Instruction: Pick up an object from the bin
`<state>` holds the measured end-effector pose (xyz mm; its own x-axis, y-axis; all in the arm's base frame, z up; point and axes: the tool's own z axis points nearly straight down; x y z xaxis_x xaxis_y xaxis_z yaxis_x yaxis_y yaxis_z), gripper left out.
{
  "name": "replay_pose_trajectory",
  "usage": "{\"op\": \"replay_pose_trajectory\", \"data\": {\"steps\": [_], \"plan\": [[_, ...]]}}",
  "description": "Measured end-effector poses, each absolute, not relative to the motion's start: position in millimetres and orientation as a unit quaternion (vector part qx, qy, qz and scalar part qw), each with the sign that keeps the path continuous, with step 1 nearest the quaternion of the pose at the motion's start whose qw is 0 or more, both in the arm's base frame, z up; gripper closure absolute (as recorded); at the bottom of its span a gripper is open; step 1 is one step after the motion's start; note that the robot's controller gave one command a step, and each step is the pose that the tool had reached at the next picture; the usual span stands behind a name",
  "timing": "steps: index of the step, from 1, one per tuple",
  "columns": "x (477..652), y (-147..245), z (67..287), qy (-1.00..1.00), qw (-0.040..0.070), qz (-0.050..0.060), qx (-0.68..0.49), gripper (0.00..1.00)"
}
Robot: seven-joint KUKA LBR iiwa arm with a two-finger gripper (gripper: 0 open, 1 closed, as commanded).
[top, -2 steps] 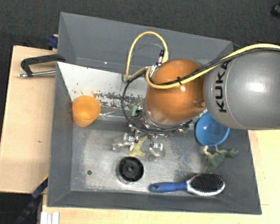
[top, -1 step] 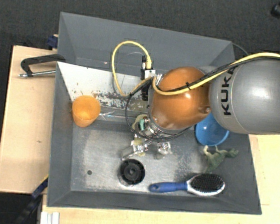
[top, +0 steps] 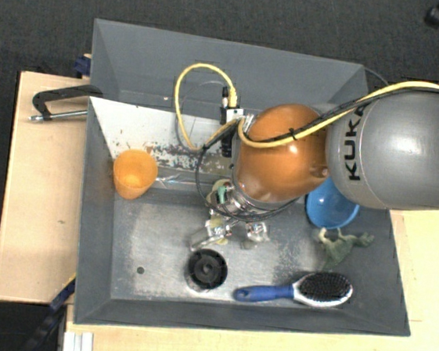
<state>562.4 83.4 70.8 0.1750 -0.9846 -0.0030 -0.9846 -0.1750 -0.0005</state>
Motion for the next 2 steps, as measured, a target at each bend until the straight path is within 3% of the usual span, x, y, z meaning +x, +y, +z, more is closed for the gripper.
{"op": "replay_pose_trajectory", "data": {"steps": [1,2], "plan": [[562.4,83,71,0.642,0.001,0.001,-0.766,1.00],[565.0,85,169,0.644,0.006,-0.003,-0.765,1.00]]}}
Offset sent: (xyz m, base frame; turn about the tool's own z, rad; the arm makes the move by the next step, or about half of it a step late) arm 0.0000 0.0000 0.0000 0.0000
